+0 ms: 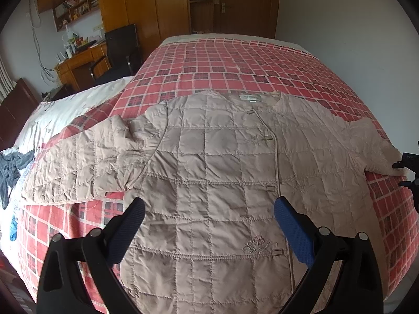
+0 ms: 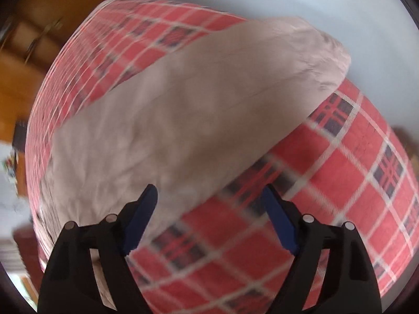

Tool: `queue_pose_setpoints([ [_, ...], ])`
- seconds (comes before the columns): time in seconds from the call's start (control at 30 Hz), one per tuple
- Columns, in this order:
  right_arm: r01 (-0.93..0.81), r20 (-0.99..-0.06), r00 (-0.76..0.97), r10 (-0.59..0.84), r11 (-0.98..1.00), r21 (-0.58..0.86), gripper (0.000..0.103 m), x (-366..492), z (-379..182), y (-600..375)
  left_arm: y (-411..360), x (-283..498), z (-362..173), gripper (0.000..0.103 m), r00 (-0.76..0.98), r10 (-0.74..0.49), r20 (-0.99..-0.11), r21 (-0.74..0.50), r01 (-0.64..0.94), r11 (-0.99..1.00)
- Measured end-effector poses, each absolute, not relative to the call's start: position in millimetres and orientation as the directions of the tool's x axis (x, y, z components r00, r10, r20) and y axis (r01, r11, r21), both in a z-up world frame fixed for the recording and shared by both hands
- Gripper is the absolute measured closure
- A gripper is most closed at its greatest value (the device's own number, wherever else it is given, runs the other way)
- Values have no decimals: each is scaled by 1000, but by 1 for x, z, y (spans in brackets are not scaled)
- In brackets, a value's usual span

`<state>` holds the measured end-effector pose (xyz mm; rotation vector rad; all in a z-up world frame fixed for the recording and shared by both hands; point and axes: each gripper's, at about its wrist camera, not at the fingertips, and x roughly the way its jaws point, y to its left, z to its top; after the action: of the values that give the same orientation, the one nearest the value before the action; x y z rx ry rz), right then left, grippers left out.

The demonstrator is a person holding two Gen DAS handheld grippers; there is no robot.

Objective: Fold large clothes
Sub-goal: 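Move the right gripper to the sleeve cuff and grasp it, then carry the sleeve with the right gripper across onto the jacket body and release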

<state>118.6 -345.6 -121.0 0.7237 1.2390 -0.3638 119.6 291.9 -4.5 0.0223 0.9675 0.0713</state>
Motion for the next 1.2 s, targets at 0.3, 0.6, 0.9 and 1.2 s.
queue_pose_setpoints([
  [0.3,661,-922,366,123,663,351,53,135,-125,-378,293,118,-8,4,559,78,-825,51,-63,997],
  [0.6,593,-872,485,62,710,380,96,134,-86,-377,301,116,-9,4,556,83,-827,46,-80,996],
  [0.9,210,-718,669,192,877,431,98,154,5,-254,309,115,-9,4,558,81,-826,33,-95,995],
  [1.2,-98,-658,613,437,869,486,97,169,19,-119,327,114,-6,4,565,100,-819,29,-133,991],
])
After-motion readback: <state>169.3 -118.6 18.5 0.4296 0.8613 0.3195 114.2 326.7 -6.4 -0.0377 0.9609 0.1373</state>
